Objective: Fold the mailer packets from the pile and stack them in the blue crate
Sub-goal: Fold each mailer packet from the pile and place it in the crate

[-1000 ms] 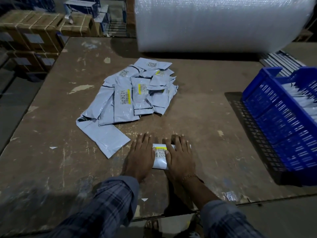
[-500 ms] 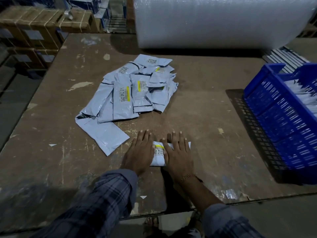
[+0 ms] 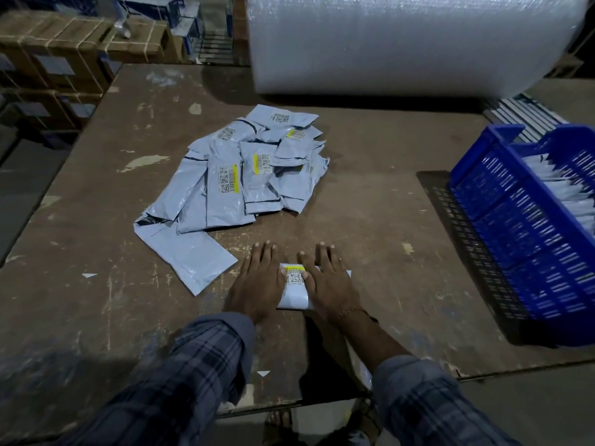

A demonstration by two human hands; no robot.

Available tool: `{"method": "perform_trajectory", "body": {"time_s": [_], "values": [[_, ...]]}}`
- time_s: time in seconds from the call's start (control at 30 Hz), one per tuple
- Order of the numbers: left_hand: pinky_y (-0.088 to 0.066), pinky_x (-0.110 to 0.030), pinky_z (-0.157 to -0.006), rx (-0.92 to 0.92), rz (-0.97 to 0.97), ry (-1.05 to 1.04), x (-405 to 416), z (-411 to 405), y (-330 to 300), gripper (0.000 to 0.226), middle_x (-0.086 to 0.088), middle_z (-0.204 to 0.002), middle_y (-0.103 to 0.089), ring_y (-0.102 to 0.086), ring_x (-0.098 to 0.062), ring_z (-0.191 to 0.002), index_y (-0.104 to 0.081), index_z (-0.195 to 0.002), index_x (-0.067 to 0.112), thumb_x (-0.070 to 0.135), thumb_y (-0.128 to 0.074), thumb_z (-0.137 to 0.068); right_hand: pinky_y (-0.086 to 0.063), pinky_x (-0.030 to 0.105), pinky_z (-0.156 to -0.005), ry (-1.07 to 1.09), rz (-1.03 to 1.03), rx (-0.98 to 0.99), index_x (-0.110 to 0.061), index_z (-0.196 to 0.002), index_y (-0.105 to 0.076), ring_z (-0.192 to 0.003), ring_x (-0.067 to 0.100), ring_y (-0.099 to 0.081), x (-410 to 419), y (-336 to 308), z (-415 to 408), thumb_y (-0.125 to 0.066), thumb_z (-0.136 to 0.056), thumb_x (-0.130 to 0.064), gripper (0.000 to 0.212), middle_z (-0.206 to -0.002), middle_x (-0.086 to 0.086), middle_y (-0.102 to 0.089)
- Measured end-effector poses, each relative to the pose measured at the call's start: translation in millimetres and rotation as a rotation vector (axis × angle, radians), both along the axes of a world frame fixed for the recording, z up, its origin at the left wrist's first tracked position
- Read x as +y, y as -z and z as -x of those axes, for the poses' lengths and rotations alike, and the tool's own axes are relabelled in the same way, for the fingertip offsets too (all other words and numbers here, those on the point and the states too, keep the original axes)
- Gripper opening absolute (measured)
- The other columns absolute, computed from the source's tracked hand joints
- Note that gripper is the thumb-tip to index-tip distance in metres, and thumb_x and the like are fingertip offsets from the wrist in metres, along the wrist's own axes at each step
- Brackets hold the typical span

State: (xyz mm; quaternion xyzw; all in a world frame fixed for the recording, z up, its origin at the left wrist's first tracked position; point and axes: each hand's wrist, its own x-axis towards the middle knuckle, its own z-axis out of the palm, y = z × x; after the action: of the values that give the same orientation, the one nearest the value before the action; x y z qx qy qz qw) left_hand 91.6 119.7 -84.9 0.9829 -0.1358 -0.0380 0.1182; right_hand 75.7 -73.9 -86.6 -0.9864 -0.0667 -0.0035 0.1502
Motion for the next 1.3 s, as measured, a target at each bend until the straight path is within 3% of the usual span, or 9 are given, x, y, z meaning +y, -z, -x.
{"method": "perform_trajectory", "body": {"time_s": [0.13,0.3,0.53,0.77,0.97,1.13,1.3], "values": [[-0.041,-0.055,-0.118,-0.052,-0.058,0.027,3,0,4,0.066,-0.019,-0.165,-0.042,-0.039,-0.039,-0.153,-0.041,-0.159,0.001,0.037,-0.027,-0.106,-0.024,0.050,-0.124,0.021,-0.022,-0.061,-0.024,-0.156,-0.046,-0.153,0.039,-0.025,6,-3,25,-0.023,-0.109,-0.040,0.055,-0.165,0.018,-0.033],[-0.037,-0.057,-0.119,-0.107,-0.101,0.053,3,5,3,0.066,-0.020,-0.165,-0.040,-0.037,-0.041,-0.153,-0.041,-0.159,0.001,0.038,-0.024,-0.107,-0.022,0.050,-0.126,0.000,-0.029,-0.060,-0.023,-0.156,-0.045,-0.155,0.037,-0.024,6,0,32,-0.027,-0.110,-0.039,0.052,-0.165,0.016,-0.033],[-0.028,-0.060,-0.121,-0.112,-0.209,0.061,-1,23,1,0.068,-0.015,-0.172,-0.026,-0.023,-0.041,-0.158,-0.033,-0.163,0.005,0.041,-0.019,-0.107,-0.037,0.057,-0.117,-0.036,0.022,-0.060,-0.021,-0.147,-0.056,-0.149,0.045,-0.032,3,1,15,-0.039,-0.104,-0.036,0.049,-0.160,0.020,-0.041],[-0.041,-0.057,-0.117,-0.070,-0.074,0.036,3,6,2,0.065,-0.017,-0.164,-0.044,-0.042,-0.039,-0.151,-0.049,-0.154,0.001,0.036,-0.023,-0.106,-0.031,0.052,-0.122,0.002,0.022,-0.073,-0.023,-0.154,-0.048,-0.152,0.042,-0.030,8,0,27,-0.035,-0.108,-0.036,0.050,-0.164,0.016,-0.037],[-0.037,-0.055,-0.121,-0.109,-0.150,0.025,0,8,3,0.066,-0.016,-0.166,-0.039,-0.036,-0.038,-0.154,-0.044,-0.158,0.003,0.035,-0.018,-0.106,-0.024,0.049,-0.124,0.002,0.059,-0.089,-0.021,-0.155,-0.046,-0.156,0.038,-0.021,11,2,51,-0.027,-0.110,-0.039,0.052,-0.167,0.005,-0.034],[-0.032,-0.055,-0.122,-0.140,-0.211,0.055,-1,26,0,0.064,-0.015,-0.169,-0.034,-0.031,-0.039,-0.155,-0.037,-0.161,0.006,0.038,-0.024,-0.108,-0.025,0.048,-0.120,-0.066,0.092,-0.074,-0.024,-0.148,-0.056,-0.152,0.042,-0.031,4,3,30,-0.034,-0.106,-0.038,0.049,-0.164,0.010,-0.039],[-0.033,-0.054,-0.123,-0.089,-0.141,0.044,4,29,1,0.069,-0.013,-0.171,-0.031,-0.028,-0.036,-0.158,-0.035,-0.163,0.008,0.045,-0.006,-0.113,-0.019,0.045,-0.123,-0.085,0.048,-0.093,-0.028,-0.150,-0.055,-0.155,0.038,-0.024,0,6,30,-0.038,-0.106,-0.037,0.048,-0.166,0.011,-0.035]]}}
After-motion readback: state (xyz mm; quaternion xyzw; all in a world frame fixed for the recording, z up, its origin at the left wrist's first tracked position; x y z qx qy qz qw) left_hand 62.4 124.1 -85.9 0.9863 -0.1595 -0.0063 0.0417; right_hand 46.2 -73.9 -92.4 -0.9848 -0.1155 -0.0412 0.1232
